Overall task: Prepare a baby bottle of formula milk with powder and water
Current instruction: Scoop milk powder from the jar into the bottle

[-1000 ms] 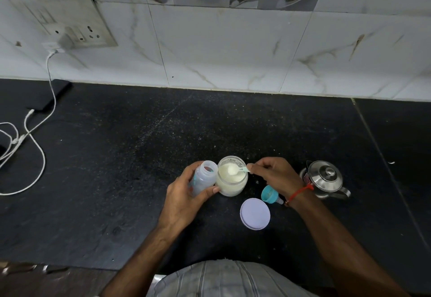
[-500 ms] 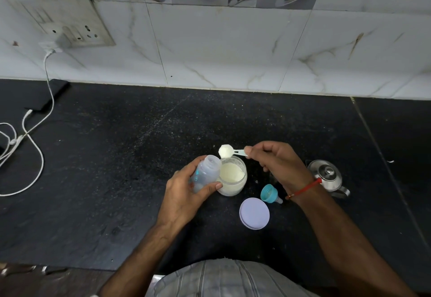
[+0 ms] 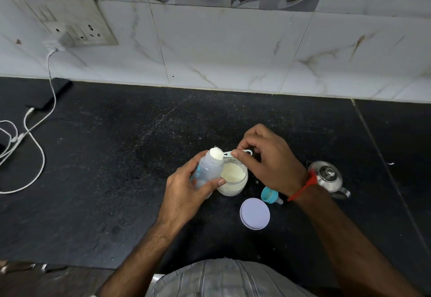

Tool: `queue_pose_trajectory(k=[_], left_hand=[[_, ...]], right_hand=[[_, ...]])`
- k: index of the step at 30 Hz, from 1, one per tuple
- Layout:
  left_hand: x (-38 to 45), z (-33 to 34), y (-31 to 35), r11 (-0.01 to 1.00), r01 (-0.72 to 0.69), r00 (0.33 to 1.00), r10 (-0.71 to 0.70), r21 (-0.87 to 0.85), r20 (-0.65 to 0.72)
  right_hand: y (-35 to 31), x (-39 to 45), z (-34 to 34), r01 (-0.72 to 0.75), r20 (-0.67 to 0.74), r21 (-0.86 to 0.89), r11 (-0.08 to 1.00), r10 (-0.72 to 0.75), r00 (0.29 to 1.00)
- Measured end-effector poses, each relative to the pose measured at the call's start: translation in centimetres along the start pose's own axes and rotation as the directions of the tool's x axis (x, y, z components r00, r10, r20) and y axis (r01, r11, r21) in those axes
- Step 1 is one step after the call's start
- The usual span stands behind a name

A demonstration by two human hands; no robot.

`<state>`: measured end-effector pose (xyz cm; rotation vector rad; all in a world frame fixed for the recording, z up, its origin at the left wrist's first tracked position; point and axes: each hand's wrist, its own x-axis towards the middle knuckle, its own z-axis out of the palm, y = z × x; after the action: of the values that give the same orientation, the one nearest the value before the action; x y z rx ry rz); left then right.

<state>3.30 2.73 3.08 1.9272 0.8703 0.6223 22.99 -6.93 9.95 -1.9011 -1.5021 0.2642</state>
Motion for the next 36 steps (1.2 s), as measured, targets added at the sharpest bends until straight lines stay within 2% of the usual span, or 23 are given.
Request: queue_pose_trajectory(k=[4, 7, 19, 36], left_hand=[[0.1, 0.0, 0.1, 1.000, 0.001, 1.000, -0.001, -0.018, 0.014], [0.2, 0.0, 0.5, 0.999, -0.013, 1.000, 0.013, -0.047, 0.009], [0.2, -0.6, 2.3, 0.994, -0.043, 0.999, 0.041, -0.099, -0.025], [0.4, -0.6, 3.3, 0.984, -0.049, 0.999, 0.047, -0.173, -0.018]], right_hand=[[-0.6, 0.2, -1.0, 0.109, 0.077, -0.159, 0.981, -0.098, 0.992], [-1.0, 0.2, -1.4, 0.170, 0.116, -0.165, 0.972, -0.152, 0.982], [-1.2, -0.5, -1.3, 0.257, -0.069, -0.165, 0.952, -0.271, 0.960], [-0.5, -1.0, -0.3, 0.282, -0.202, -0.211, 0.936, -0.324, 0.924]])
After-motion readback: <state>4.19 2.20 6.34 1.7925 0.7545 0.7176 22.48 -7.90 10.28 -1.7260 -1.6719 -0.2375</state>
